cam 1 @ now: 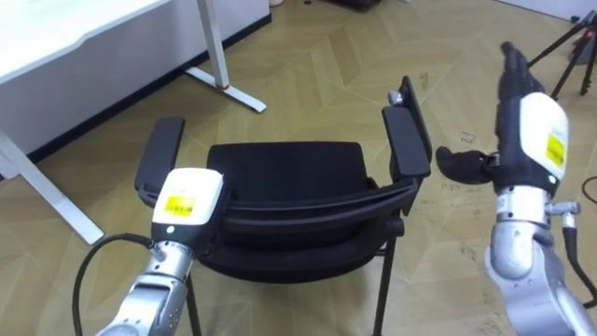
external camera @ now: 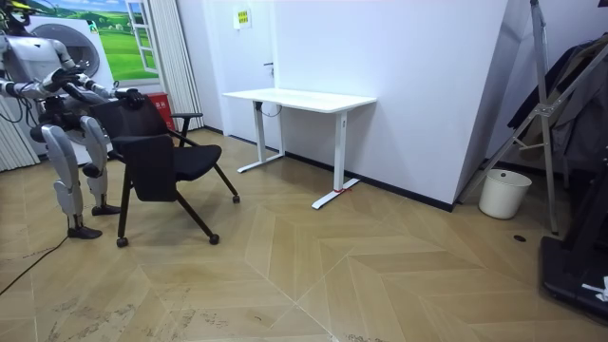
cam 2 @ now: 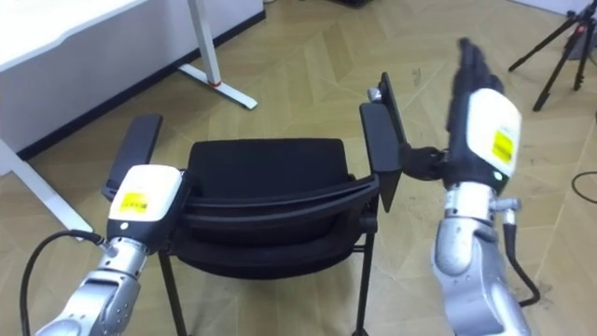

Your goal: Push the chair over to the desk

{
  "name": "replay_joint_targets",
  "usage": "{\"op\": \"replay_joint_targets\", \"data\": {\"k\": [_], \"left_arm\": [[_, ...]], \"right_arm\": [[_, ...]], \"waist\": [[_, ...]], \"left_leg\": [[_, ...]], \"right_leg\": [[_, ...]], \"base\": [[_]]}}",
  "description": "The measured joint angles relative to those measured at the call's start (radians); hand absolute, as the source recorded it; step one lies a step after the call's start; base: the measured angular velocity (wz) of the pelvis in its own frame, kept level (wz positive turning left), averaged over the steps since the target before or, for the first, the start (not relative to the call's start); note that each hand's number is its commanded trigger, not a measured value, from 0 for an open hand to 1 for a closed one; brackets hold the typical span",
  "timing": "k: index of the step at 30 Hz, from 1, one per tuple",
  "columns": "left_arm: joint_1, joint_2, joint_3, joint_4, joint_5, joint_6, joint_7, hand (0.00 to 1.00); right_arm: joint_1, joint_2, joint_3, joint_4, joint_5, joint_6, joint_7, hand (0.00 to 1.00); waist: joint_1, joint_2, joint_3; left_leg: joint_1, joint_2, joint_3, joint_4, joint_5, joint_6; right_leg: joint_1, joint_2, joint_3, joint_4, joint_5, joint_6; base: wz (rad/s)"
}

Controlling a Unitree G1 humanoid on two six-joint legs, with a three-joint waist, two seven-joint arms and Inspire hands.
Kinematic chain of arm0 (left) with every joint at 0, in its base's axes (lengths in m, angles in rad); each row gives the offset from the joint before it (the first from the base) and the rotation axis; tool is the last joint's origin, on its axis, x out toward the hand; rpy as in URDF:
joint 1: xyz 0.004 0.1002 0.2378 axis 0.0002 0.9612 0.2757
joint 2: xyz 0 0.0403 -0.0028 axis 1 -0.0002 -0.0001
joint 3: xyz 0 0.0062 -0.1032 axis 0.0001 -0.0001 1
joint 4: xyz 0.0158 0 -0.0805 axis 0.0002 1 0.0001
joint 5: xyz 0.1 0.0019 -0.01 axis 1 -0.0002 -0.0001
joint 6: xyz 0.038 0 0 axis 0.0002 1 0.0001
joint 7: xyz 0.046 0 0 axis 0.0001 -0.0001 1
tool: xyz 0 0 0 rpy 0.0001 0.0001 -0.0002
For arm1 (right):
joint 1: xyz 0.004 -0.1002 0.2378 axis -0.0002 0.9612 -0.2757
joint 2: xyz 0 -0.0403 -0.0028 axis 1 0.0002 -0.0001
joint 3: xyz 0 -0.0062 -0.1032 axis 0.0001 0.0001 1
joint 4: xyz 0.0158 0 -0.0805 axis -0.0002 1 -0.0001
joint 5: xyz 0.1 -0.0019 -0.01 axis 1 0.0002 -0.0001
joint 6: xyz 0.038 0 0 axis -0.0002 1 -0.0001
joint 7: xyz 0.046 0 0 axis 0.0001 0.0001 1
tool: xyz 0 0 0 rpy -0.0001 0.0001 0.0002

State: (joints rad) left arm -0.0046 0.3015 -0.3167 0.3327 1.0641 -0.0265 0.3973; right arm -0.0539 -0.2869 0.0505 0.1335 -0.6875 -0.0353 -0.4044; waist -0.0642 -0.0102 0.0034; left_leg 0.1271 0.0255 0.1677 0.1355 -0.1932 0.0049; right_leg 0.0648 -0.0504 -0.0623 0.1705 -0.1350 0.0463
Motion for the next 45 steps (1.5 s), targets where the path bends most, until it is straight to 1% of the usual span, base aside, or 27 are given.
{"op": "replay_joint_targets", "data": {"k": [1,2,3,5,6,8,9,10,11,13,17,18,21,23,26,28,35,42,45], "left_arm": [[-0.003,0.004,0.000,-0.005,0.006,-0.005,0.000,1.00],[-0.004,0.006,0.000,-0.009,0.008,-0.011,-0.001,1.00],[-0.004,0.008,-0.001,-0.010,0.008,-0.014,-0.001,1.00],[-0.004,0.026,-0.001,-0.022,0.007,-0.026,-0.010,1.00],[-0.004,0.030,-0.001,-0.022,0.007,-0.028,-0.011,1.00],[-0.004,0.046,0.001,-0.022,0.006,-0.036,-0.012,1.00],[-0.004,0.049,0.001,-0.022,0.006,-0.038,-0.013,1.00],[-0.004,0.055,0.001,-0.022,0.006,-0.040,-0.014,1.00],[-0.005,0.064,0.001,-0.025,0.006,-0.041,-0.016,1.00],[-0.005,0.075,0.001,-0.024,0.001,-0.044,-0.017,1.00],[-0.005,0.091,0.007,-0.021,-0.008,-0.052,-0.021,1.00],[-0.005,0.094,0.008,-0.021,-0.010,-0.055,-0.021,1.00],[-0.005,0.102,0.018,-0.021,-0.011,-0.076,-0.020,1.00],[-0.007,0.106,0.020,-0.021,-0.011,-0.090,-0.018,1.00],[-0.012,0.108,0.020,-0.020,-0.011,-0.105,-0.018,1.00],[-0.014,0.109,0.020,-0.019,-0.011,-0.109,-0.017,1.00],[-0.017,0.113,0.020,-0.015,-0.012,-0.117,-0.016,1.00],[-0.027,0.114,0.020,-0.002,-0.012,-0.129,-0.014,1.00],[-0.028,0.115,0.020,0.000,-0.012,-0.130,-0.014,1.00]], "right_arm": [[0.000,-0.008,0.000,0.000,-0.017,-0.003,0.015,0.00],[0.000,-0.029,0.006,0.000,-0.017,-0.010,0.032,0.00],[-0.001,-0.039,0.008,0.000,-0.016,-0.014,0.041,0.00],[-0.006,-0.064,0.008,-0.009,-0.017,-0.021,0.076,0.00],[-0.006,-0.069,0.008,-0.015,-0.016,-0.021,0.084,0.00],[-0.006,-0.077,0.008,-0.036,-0.018,-0.025,0.120,0.00],[-0.006,-0.079,0.008,-0.037,-0.019,-0.030,0.128,0.00],[-0.005,-0.088,0.009,-0.037,-0.029,-0.035,0.149,0.00],[-0.005,-0.106,0.014,-0.037,-0.029,-0.039,0.170,0.00],[-0.005,-0.131,0.017,-0.037,-0.030,-0.040,0.201,0.00],[-0.005,-0.172,0.018,-0.037,-0.060,-0.041,0.247,0.00],[-0.005,-0.176,0.018,-0.037,-0.062,-0.041,0.255,0.00],[-0.005,-0.193,0.017,-0.038,-0.068,-0.045,0.289,0.00],[-0.006,-0.206,0.017,-0.040,-0.063,-0.060,0.316,0.00],[-0.006,-0.229,0.017,-0.043,-0.058,-0.072,0.343,0.00],[-0.006,-0.237,0.017,-0.045,-0.058,-0.079,0.352,0.00],[-0.006,-0.237,0.018,-0.046,-0.058,-0.097,0.374,0.00],[-0.006,-0.237,0.018,-0.046,-0.058,-0.098,0.377,0.00],[-0.006,-0.241,0.050,-0.048,-0.070,-0.096,0.389,0.00]], "waist": [[0.007,-0.001,0.0006],[0.014,-0.006,0.0016],[0.016,-0.008,0.0010],[0.018,-0.018,0.0010],[0.018,-0.021,0.0005],[0.019,-0.033,-0.0014],[0.019,-0.037,-0.0023],[0.019,-0.045,-0.0036],[0.020,-0.052,-0.0046],[0.020,-0.059,-0.0079],[0.021,-0.061,-0.0081],[0.021,-0.061,-0.0079],[0.024,-0.060,-0.0050],[0.029,-0.058,-0.0032],[0.040,-0.056,0.0006],[0.042,-0.055,0.0018],[0.043,-0.054,0.0023],[0.047,-0.054,0.0019],[0.047,-0.054,0.0020]], "left_leg": [[-0.001,0.000,0.000,0.001,0.000,0.000],[-0.001,0.000,0.000,0.000,0.000,0.000],[-0.001,0.000,-0.001,0.000,0.000,0.000],[-0.001,0.001,-0.004,0.000,0.000,0.000],[-0.001,0.001,-0.004,0.000,0.000,0.000],[0.002,0.001,-0.004,0.000,0.000,0.000],[0.002,0.001,-0.004,0.000,0.000,0.000],[0.003,0.001,-0.004,0.000,0.000,0.000],[0.003,0.001,-0.004,0.000,0.000,0.000],[0.003,0.001,-0.005,0.000,0.000,0.000],[0.004,0.002,-0.005,0.000,0.000,0.000],[0.004,0.002,-0.005,0.000,0.000,0.000],[0.002,0.003,-0.005,-0.001,0.000,0.000],[0.000,0.003,-0.005,-0.002,0.000,0.000],[0.000,0.003,-0.006,-0.002,0.000,0.000],[-0.001,0.003,-0.006,-0.002,0.000,0.000],[-0.003,0.003,-0.010,-0.002,0.000,-0.001],[-0.005,0.003,-0.015,0.000,0.000,-0.001],[-0.005,0.003,-0.015,0.000,0.000,-0.001]], "right_leg": [[-0.001,0.000,0.000,0.000,0.000,0.000],[-0.001,0.000,0.000,0.000,0.000,0.000],[-0.001,0.000,0.000,0.000,0.000,0.000],[0.000,0.000,-0.004,0.000,0.000,0.000],[0.000,0.000,-0.004,0.000,0.000,0.000],[0.002,0.000,-0.004,-0.001,0.000,0.000],[0.004,0.000,-0.004,-0.001,0.000,0.000],[0.006,0.000,-0.004,-0.001,0.000,0.000],[0.006,0.000,-0.004,-0.001,0.000,-0.001],[0.007,0.000,-0.004,-0.001,0.001,-0.001],[0.007,0.001,-0.004,0.000,0.001,-0.001],[0.007,0.001,-0.004,0.000,0.001,-0.002],[0.005,0.001,-0.004,0.000,0.001,-0.002],[0.003,0.001,-0.004,0.000,0.001,-0.002],[0.003,0.001,-0.006,0.000,0.001,-0.002],[0.003,0.001,-0.006,-0.001,0.001,-0.002],[0.002,0.001,-0.010,-0.001,0.001,-0.002],[0.002,0.001,-0.014,-0.001,0.001,-0.002],[0.002,0.001,-0.013,-0.001,0.001,-0.002]], "base": [[0.00],[0.00],[0.00],[0.04],[0.00],[0.00],[0.00],[0.00],[0.00],[0.00],[0.00],[0.00],[0.00],[0.00],[0.00],[0.00],[0.00],[0.01],[0.00]]}}
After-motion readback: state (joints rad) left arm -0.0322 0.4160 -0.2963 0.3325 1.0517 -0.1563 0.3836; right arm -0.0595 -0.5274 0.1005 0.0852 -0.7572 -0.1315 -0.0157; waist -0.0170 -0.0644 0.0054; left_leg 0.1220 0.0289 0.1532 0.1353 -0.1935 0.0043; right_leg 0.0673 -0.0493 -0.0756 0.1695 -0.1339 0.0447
